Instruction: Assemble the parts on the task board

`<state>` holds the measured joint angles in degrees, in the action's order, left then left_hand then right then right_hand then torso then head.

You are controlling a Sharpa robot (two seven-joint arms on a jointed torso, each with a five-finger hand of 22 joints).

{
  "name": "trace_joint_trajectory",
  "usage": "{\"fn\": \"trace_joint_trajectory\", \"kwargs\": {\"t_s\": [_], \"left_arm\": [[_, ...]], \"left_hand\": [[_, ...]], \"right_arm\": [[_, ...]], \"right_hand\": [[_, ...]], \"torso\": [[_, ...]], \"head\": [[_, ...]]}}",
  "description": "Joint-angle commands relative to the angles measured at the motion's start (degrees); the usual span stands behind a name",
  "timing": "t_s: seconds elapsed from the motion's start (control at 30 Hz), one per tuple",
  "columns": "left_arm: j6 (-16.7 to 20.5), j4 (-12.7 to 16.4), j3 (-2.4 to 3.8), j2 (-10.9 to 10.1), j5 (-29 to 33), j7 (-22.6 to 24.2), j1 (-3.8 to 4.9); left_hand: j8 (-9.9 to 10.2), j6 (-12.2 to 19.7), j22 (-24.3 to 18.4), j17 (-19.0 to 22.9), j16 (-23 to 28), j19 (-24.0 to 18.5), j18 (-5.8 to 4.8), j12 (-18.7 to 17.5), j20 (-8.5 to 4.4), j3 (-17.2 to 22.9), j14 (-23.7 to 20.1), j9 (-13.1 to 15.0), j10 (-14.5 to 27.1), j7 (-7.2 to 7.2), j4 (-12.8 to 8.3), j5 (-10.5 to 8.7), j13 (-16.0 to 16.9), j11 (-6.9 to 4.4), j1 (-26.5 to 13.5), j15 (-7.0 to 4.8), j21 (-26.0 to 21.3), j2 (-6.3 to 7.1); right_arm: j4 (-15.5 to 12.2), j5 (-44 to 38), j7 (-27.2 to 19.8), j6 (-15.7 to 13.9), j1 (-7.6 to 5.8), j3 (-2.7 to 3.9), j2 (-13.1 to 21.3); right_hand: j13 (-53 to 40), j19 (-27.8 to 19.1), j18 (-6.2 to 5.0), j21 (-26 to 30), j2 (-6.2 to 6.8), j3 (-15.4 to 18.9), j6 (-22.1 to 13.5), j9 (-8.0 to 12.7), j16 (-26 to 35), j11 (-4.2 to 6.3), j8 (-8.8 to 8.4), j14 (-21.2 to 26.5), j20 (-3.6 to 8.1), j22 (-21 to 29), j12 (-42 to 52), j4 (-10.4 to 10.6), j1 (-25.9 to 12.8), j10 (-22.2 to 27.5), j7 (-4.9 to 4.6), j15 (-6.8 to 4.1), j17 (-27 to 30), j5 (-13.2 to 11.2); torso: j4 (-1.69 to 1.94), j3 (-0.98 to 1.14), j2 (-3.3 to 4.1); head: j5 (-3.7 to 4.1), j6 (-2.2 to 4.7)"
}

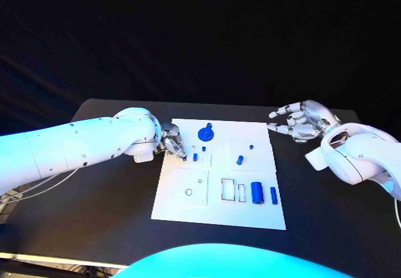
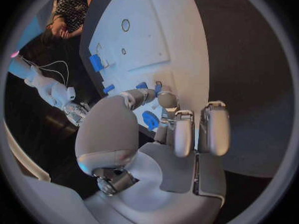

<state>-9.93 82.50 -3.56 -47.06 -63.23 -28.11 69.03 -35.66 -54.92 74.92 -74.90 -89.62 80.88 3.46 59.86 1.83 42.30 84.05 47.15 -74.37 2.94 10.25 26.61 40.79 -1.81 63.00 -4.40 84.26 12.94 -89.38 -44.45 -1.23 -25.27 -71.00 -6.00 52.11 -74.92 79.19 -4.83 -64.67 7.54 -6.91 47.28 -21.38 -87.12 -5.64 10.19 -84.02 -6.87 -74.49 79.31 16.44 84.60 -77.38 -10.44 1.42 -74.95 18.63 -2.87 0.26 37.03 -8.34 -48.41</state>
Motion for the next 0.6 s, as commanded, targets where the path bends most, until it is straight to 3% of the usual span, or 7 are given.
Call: {"fn": "trace_joint_trajectory", "kwargs": {"t_s": [0.03, 0.6], "left_arm": [[-1.5, -0.03, -0.1, 0.09, 0.39, -0.57, -0.12], [-2.79, -0.6, 0.17, 0.32, 3.65, 0.22, -0.12]], "left_hand": [[-0.23, -0.7, 2.17, -15.1, -0.38, 0.35, -0.42, 0.13, 0.01, 10.57, 5.95, 0.0, -0.4, -0.52, -10.91, 0.31, 0.05, -0.06, 0.05, -0.33, 0.14, -0.63], [-0.18, -0.81, 2.2, -15.1, -0.38, 0.36, -0.43, 0.34, -0.04, 10.65, 5.95, 0.0, -0.58, -0.57, -11.3, 0.32, 0.38, -0.12, 0.06, -0.38, 0.15, -0.47]], "right_arm": [[-0.1, -0.82, -0.52, 0.09, 0.05, 0.0, 0.0], [-0.02, -0.83, -0.53, 0.13, 0.12, 0.0, -0.09]], "right_hand": [[-0.48, -0.08, -0.47, 0.32, 0.17, -0.3, -0.38, 0.09, 0.21, 0.16, 0.26, -4.14, 0.07, 0.03, -0.13, -0.05, -0.37, 0.36, -0.02, -0.4, -7.91, 0.37], [-0.48, -0.08, -0.47, 0.32, 0.17, -0.3, -0.38, 0.09, 0.21, 0.16, 0.26, -4.14, 0.07, 0.03, -0.13, -0.05, -0.37, 0.36, -0.02, -0.4, -7.91, 0.37]], "torso": [[-0.04, 0.01, 0.01], [-0.05, 0.04, 0.03]], "head": [[0.13, 0.0], [0.09, 0.06]]}}
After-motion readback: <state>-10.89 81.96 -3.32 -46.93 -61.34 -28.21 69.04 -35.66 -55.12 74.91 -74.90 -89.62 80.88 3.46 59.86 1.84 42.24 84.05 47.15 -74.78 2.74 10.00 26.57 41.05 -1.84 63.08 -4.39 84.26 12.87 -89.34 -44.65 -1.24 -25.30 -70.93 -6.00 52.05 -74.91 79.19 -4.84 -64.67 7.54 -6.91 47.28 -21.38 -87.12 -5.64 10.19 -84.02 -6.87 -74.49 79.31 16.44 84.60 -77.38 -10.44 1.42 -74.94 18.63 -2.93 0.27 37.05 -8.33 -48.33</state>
